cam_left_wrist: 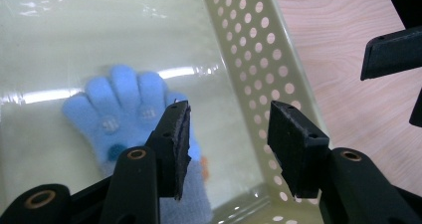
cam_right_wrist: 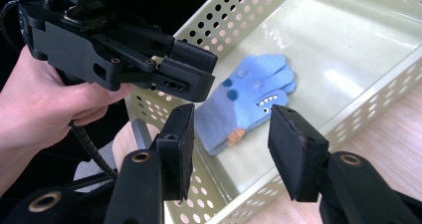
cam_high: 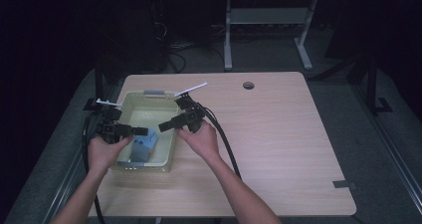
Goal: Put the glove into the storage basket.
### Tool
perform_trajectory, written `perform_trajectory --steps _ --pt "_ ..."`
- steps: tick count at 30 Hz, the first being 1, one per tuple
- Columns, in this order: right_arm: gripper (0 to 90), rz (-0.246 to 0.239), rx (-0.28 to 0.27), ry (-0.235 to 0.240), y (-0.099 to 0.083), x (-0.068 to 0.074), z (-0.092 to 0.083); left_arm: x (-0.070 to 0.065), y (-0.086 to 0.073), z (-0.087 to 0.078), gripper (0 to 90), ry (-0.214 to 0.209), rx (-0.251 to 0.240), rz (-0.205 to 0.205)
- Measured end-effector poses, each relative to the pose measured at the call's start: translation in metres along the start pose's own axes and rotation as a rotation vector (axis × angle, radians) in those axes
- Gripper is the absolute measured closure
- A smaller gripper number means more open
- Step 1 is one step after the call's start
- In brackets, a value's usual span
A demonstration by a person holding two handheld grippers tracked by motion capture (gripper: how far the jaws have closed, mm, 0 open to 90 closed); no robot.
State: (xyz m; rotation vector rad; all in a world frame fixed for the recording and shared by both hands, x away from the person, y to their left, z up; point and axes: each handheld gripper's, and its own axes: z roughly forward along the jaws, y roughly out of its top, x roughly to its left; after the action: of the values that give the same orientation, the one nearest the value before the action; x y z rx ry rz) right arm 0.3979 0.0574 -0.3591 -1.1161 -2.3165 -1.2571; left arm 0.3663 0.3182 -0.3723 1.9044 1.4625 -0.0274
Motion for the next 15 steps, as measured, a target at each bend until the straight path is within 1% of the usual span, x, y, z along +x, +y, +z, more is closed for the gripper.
perform_trajectory --steps 3,7,9,12,15 --pt "52.0 -0.006 0.003 0.001 -0.001 -0.001 -0.002 -0.003 0.0 0.001 50.7 -0.001 0.0 0.006" --pt "51.4 -0.007 -0.001 0.004 -0.001 -0.001 -0.005 -0.009 0.002 0.0 50.2 -0.012 -0.011 0.014" --pt "50.9 -0.008 -0.01 0.005 -0.002 -0.001 -0.008 -0.013 0.003 0.0 50.0 -0.021 -0.025 0.015" --pt "50.2 -0.002 -0.022 0.009 -0.003 -0.002 -0.014 -0.019 0.005 0.0 49.6 -0.033 -0.031 0.029" --pt "48.3 -0.008 -0.034 0.012 -0.004 -0.006 -0.022 -0.025 0.007 0.002 48.9 -0.053 -0.036 0.044"
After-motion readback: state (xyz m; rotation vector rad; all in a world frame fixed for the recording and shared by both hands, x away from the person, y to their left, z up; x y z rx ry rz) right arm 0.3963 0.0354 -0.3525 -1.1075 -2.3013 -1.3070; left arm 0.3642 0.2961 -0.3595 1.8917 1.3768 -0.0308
